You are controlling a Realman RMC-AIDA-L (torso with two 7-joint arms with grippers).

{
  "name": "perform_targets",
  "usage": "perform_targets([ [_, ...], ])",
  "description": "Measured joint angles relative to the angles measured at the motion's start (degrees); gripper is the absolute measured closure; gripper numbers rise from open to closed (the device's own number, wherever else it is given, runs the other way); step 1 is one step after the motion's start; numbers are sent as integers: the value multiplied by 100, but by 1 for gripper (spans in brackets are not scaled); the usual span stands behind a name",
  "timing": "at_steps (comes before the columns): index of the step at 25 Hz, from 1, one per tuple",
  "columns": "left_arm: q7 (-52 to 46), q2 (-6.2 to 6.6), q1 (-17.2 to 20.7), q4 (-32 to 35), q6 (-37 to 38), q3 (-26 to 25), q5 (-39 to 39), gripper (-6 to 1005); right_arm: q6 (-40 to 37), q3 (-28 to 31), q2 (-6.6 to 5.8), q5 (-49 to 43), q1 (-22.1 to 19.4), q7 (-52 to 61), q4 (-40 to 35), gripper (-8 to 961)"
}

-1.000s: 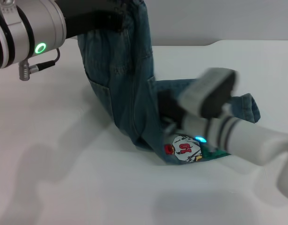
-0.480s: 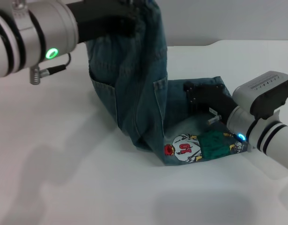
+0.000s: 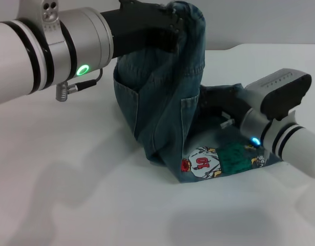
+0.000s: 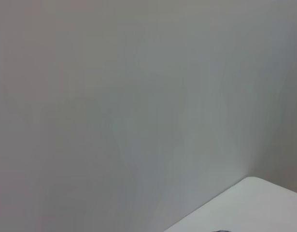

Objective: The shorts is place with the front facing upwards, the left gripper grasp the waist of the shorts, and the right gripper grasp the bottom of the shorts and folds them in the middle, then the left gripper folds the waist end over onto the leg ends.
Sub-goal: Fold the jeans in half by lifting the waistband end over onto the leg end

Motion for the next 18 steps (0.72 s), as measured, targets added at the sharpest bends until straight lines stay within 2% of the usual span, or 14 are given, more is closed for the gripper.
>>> perform_targets([
  [6,2,-1,-39,-1,30,28,-11,953,-46,100,2,-21,-4,17,40,952],
  [18,9,9,-90,20,63,32,-9,954,-246,27,39,-350,445,16,610,952],
])
